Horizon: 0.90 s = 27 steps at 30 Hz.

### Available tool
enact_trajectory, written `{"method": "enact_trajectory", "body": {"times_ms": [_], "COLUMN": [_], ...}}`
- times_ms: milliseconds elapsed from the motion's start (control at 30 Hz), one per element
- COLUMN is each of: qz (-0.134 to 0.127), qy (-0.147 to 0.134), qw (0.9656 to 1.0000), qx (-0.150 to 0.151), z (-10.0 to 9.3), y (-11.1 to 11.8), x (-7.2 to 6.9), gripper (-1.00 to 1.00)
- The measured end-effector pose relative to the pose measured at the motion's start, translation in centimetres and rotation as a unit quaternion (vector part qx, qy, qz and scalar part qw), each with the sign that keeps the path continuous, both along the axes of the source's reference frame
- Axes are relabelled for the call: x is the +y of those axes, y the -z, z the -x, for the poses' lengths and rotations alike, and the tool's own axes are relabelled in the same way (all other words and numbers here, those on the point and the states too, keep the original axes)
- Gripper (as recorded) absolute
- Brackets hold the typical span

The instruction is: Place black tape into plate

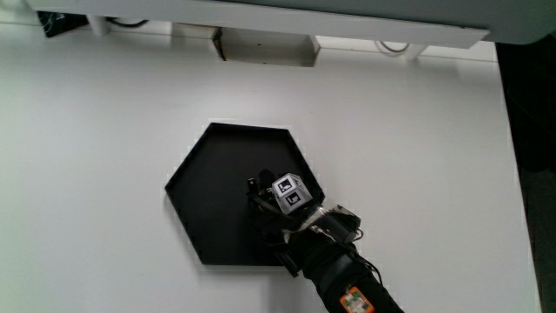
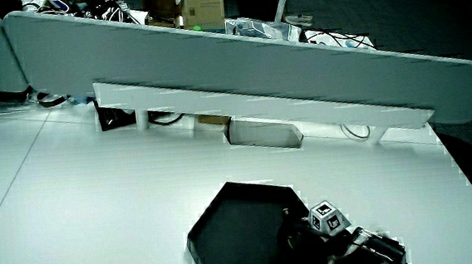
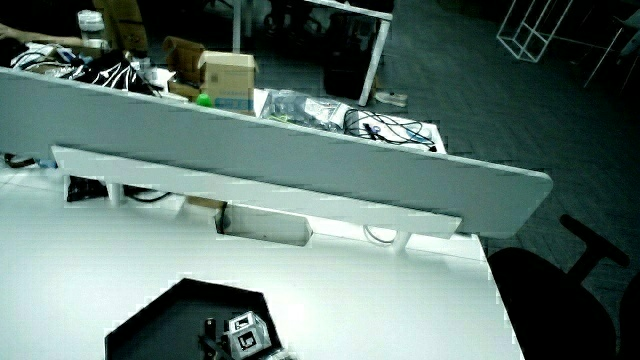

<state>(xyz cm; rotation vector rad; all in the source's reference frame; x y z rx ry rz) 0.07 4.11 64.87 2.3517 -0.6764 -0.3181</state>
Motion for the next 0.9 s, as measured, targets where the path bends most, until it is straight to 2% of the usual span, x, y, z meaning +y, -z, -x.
{"method": "enact_trajectory", "body": {"times_ms": [33, 133, 167, 233, 267, 333, 400, 433, 500, 533, 567, 633, 667, 700, 767, 800, 833, 900], "qz": [0.015, 0.025, 0.025, 0.036, 0.039, 0.066, 0.063, 0.056, 0.046, 0.060, 0.083, 0.097, 0.102, 0.101, 0.115, 0.110, 0.116, 0.118], "qy": [0.011, 0.018, 0.019, 0.023, 0.016, 0.014, 0.019, 0.020, 0.014, 0.017, 0.023, 0.022, 0.024, 0.023, 0.022, 0.017, 0.012, 0.005], "qw": [0.9998, 0.9991, 0.9992, 0.9974, 0.9970, 0.9953, 0.9933, 0.9944, 0.9944, 0.9916, 0.9895, 0.9887, 0.9865, 0.9859, 0.9863, 0.9872, 0.9876, 0.9904], "qx": [-0.003, 0.028, 0.025, 0.058, 0.065, 0.070, 0.095, 0.088, 0.094, 0.114, 0.116, 0.112, 0.126, 0.132, 0.116, 0.114, 0.105, 0.071], "z": [0.2, 0.2, 0.0, -0.2, -0.5, -0.6, -0.5, -0.4, -0.1, 0.2, 0.5, 0.6, 0.5, 0.3, 0.0, -0.1, -0.2, -0.4], "y": [-0.4, -2.0, -2.1, -3.5, -3.8, -4.5, -4.9, -4.5, -4.4, -4.6, -5.1, -5.5, -5.7, -5.7, -5.6, -5.4, -5.3, -4.8], "x": [0.0, 0.2, 0.5, 1.1, 1.2, 1.6, 2.0, 1.9, 1.7, 1.6, 1.8, 2.1, 2.2, 2.3, 2.2, 2.2, 2.2, 2.3], "gripper": [0.00, 0.00, 0.00, 0.00, 0.00, 0.00, 0.00, 0.00, 0.00, 0.00, 0.00, 0.00, 0.00, -0.10, -0.30, -0.40, -0.50, -0.70]}}
